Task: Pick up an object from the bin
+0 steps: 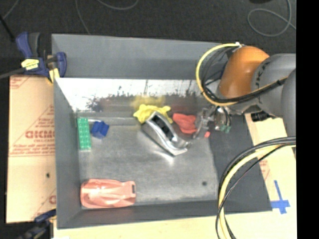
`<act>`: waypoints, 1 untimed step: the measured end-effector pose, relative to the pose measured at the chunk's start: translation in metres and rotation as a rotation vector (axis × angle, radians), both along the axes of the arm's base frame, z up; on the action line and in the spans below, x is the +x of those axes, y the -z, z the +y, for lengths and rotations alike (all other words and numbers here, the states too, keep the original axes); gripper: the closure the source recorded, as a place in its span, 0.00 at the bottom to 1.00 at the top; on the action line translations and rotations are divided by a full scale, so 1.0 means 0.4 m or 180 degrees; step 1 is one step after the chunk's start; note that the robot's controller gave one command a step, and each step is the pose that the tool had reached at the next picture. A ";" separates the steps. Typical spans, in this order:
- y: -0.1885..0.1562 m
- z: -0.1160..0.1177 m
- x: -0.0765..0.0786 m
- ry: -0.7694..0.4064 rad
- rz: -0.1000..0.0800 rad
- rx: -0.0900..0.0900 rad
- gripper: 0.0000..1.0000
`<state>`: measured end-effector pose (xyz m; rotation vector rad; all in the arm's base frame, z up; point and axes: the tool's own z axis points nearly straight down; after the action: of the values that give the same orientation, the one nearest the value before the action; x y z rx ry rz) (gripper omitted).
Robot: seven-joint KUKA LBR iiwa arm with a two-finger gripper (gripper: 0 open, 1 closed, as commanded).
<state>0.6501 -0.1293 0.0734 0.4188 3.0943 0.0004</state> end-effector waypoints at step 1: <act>0.000 0.000 0.000 -0.0001 0.0000 0.0000 1.00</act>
Offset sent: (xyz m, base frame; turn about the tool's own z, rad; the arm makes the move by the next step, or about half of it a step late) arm 0.0000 0.0001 0.0773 0.0000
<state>0.6501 -0.1294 0.0734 0.4183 3.0944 0.0002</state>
